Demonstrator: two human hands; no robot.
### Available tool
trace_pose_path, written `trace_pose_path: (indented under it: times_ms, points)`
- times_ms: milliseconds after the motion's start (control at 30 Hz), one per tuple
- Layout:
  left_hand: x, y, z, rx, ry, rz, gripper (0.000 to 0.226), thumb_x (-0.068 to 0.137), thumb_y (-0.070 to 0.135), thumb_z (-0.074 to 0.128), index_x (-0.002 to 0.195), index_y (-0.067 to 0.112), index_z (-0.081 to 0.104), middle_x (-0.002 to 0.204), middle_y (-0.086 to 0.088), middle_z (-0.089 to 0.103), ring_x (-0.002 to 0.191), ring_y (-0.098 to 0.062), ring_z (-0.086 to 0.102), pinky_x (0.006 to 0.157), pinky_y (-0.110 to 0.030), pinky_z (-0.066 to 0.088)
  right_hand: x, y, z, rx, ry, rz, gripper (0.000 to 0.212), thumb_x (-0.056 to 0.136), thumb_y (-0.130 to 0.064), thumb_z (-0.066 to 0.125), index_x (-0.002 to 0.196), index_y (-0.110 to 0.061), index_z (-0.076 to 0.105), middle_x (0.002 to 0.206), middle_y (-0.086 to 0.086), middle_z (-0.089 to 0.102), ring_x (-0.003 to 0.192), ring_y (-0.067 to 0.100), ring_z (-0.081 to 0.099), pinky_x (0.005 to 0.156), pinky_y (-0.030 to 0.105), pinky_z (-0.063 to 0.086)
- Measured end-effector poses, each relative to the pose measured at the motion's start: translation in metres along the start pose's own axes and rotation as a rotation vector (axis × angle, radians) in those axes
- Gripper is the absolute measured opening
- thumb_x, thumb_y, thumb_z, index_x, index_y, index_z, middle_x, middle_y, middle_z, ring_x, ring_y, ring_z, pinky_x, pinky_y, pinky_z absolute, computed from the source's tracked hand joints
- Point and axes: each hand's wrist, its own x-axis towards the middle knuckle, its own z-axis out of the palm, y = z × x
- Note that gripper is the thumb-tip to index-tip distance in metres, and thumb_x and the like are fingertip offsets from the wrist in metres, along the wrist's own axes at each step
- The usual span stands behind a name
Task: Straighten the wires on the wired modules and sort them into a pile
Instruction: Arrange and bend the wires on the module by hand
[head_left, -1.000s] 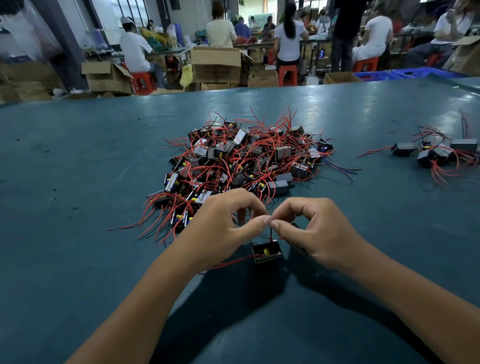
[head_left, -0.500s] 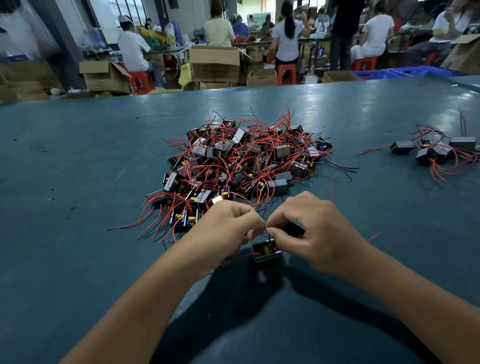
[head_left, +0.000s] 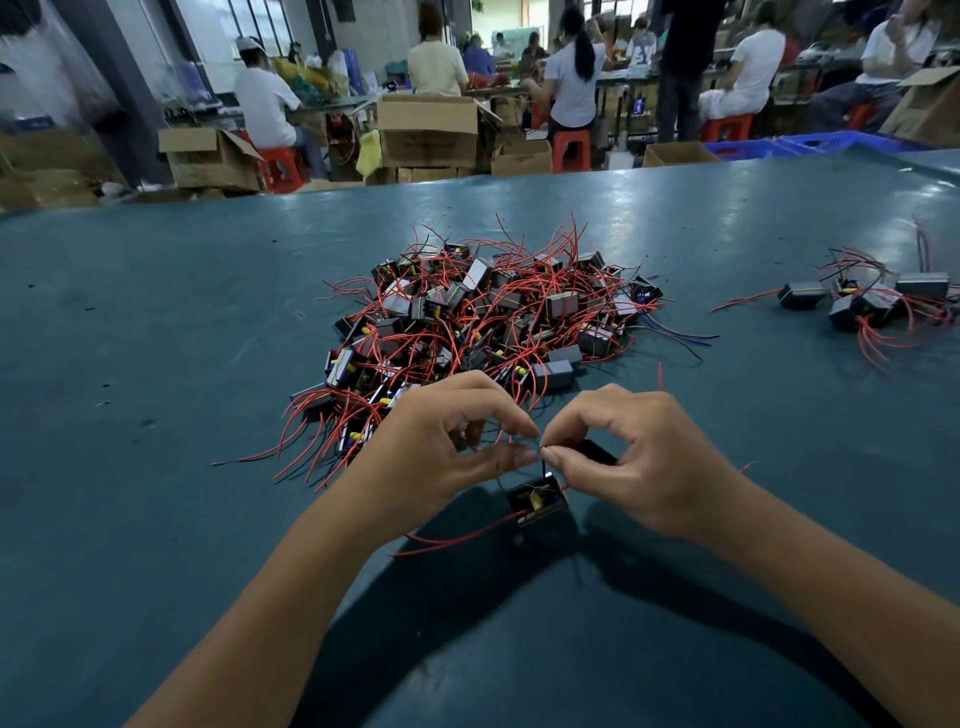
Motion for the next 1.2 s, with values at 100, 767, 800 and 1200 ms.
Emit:
trace_pose_path:
  times_ms: [100, 767, 800, 1200]
  points:
    - [0.0, -0.004, 0.003, 0.14, 0.021, 0.101, 0.011, 0.085, 0.028, 0.074, 0.091, 0.019, 0.077, 0.093, 0.008, 0.065, 0.083, -0.008, 0.06, 0.07, -0.032, 0.052, -0.001, 0.002, 0.0, 0.009, -0.006, 0.008, 0.016, 0.085, -0.024, 0.069, 0.082, -0.038, 0.064, 0.076, -0.026, 0.063, 0.081, 0.003, 0.059, 0.076, 0.014, 0.039]
    - [-0.001, 0.008, 0.014, -0.711, -0.162, -0.645, 0.017, 0.085, 0.025, 0.067, 0.07, 0.018, 0.07, 0.065, 0.0, 0.056, 0.05, -0.009, 0.035, 0.047, -0.02, 0.022, -0.001, 0.001, 0.002, -0.064, -0.005, 0.002, 0.006, 0.084, -0.024, 0.068, 0.083, -0.021, 0.073, 0.075, -0.017, 0.065, 0.08, 0.006, 0.055, 0.075, 0.019, 0.041]
    - [-0.001, 0.009, 0.015, -0.771, -0.176, -0.698, 0.017, 0.082, 0.024, 0.066, 0.068, 0.017, 0.07, 0.064, 0.0, 0.055, 0.048, -0.008, 0.034, 0.045, -0.02, 0.022, -0.001, 0.001, 0.002, -0.071, -0.002, 0.001, 0.006, 0.084, -0.024, 0.068, 0.082, -0.021, 0.072, 0.075, -0.018, 0.064, 0.079, 0.004, 0.054, 0.075, 0.017, 0.039]
    - [-0.001, 0.005, 0.007, 0.155, 0.168, 0.023, 0.013, 0.086, 0.012, 0.075, 0.094, 0.02, 0.07, 0.088, 0.012, 0.062, 0.074, -0.009, 0.057, 0.066, -0.018, 0.045, -0.001, 0.007, 0.0, 0.004, 0.006, 0.071, 0.005, 0.085, -0.026, 0.068, 0.08, -0.025, 0.069, 0.081, -0.019, 0.067, 0.082, 0.007, 0.061, 0.077, 0.015, 0.041]
